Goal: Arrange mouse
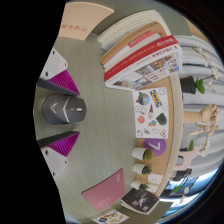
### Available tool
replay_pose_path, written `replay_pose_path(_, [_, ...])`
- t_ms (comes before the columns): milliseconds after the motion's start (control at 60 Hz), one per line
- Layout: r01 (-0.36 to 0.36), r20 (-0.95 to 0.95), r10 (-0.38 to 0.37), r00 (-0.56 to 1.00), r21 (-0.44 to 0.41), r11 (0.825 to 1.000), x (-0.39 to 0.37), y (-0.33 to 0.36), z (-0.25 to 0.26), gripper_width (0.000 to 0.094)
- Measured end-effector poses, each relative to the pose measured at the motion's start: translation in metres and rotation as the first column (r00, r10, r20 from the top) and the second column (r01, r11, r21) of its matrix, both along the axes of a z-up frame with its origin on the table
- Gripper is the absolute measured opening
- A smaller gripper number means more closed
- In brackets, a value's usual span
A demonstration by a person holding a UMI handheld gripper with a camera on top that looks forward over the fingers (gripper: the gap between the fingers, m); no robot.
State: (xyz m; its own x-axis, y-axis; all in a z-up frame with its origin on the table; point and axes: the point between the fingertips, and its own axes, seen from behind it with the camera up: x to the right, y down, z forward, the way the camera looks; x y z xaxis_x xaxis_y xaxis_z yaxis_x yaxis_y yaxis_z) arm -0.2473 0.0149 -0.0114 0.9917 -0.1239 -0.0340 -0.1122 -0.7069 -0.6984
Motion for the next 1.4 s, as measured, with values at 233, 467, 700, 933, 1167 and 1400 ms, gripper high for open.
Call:
replay_pose_path(233, [-0.048, -0.031, 0.047, 0.998, -0.032, 0.998, -0.002, -0.009, -0.002, 0.0438])
replay_pose_path(467, [-0.163, -0.107, 0.157, 0.982, -0.042, 0.986, -0.004, -0.013, 0.001, 0.0305])
replay_pose_path(700, [-0.336, -0.065, 0.345, 0.936, 0.116, 0.935, 0.027, 0.017, 0.142, 0.0309])
replay_pose_path(933, [-0.296, 0.049, 0.293, 0.955, 0.257, 0.920, 0.189, 0.043, 0.267, 0.0307])
replay_pose_path(1167, [-0.162, 0.044, 0.156, 0.987, 0.198, 0.967, 0.348, 0.072, 0.193, 0.0305])
replay_pose_path(1400, [-0.151, 0.042, 0.152, 0.988, -0.006, 0.988, 0.392, 0.078, 0.050, 0.0306])
